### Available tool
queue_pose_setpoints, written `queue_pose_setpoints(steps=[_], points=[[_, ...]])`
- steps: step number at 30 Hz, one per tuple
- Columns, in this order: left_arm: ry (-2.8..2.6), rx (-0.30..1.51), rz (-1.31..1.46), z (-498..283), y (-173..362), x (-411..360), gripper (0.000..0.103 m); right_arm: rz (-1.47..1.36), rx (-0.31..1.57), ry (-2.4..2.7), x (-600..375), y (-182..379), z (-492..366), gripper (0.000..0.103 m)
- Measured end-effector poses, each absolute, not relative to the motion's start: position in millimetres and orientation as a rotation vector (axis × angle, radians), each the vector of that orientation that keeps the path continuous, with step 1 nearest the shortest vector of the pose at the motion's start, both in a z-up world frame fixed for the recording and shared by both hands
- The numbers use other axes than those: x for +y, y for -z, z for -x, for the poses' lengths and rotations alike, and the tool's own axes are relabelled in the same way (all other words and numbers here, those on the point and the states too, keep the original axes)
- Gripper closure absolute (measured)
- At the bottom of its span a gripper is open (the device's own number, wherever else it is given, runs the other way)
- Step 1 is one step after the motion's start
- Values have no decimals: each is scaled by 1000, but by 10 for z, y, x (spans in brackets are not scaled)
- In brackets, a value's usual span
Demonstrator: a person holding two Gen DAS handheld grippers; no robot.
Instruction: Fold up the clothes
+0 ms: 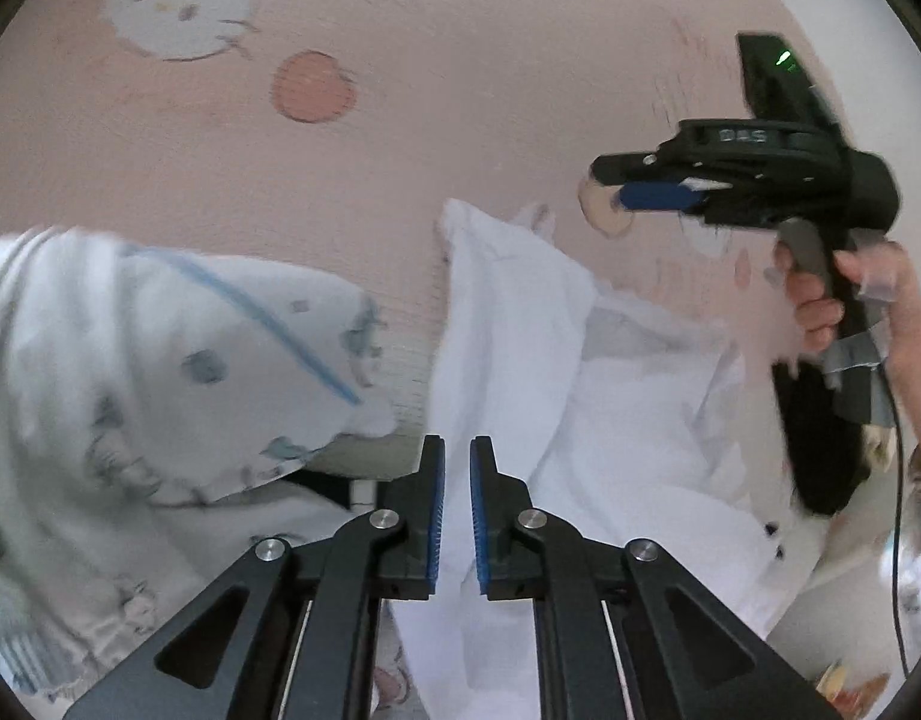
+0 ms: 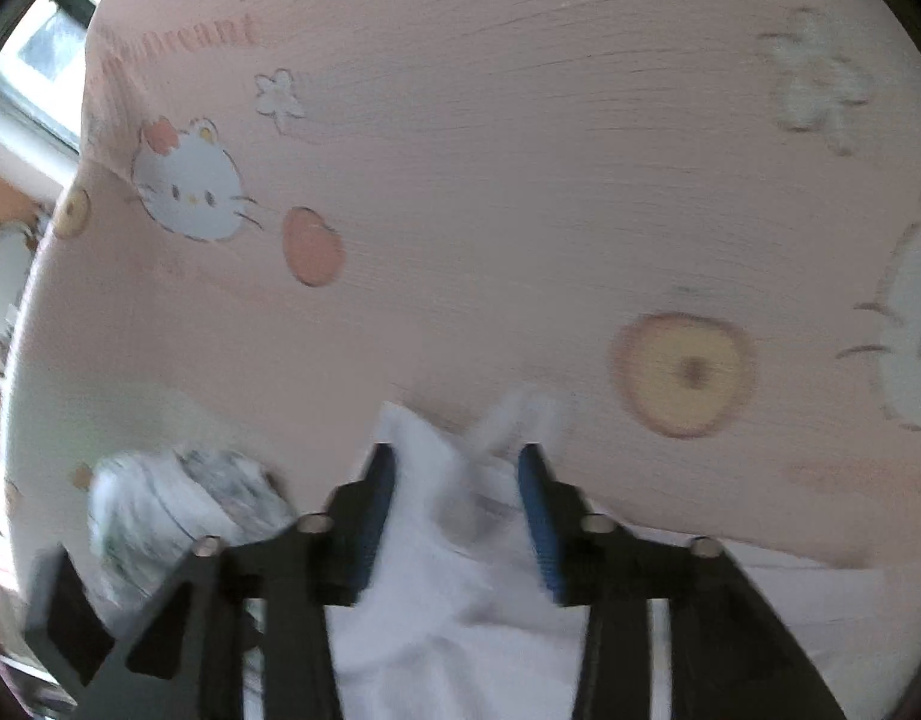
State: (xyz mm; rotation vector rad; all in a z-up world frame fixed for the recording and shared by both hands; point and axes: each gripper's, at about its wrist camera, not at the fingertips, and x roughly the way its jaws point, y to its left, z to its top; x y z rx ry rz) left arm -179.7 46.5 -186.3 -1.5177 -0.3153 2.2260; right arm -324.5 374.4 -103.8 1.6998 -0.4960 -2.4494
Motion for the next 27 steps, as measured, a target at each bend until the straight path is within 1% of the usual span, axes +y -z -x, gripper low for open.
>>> queue_pose_setpoints(steps=[3,5,7,8,9,10,11,15,23,27], points=[[-2187,-305,1542,1880,1866,606,96,-1724,-448,2474,3994,1050,3043,59],[-2162,-299,1558,1936,1868,700,96,-1749,-496,2494,4134,1071,2930,58],[-2113,-370,1573,1966,1864,710,92,-1775,-533,2519,4266,1090,2816,55],[-2106,-382,1580,1977,1858,735,77,-1781,-539,2526,4331,1097,2760,54],[-2099,-395,1586,1987,1851,759,49,-1785,-547,2534,4399,1102,2703,54],[-2119,-375,1575,1976,1820,794,37,-1790,-555,2543,4467,1107,2645,54],[-2124,-353,1557,1955,1787,839,30,-1789,-577,2548,4538,1107,2587,54],[-2144,-247,1509,1908,1716,1091,30,-1775,-715,2554,4830,1100,2324,53],[-2161,-39,1467,1938,1683,1621,30,-1849,-779,2575,5113,1102,1949,53],[-2144,93,1427,1962,1680,1924,30,-1916,-898,2517,5196,1178,1801,53]])
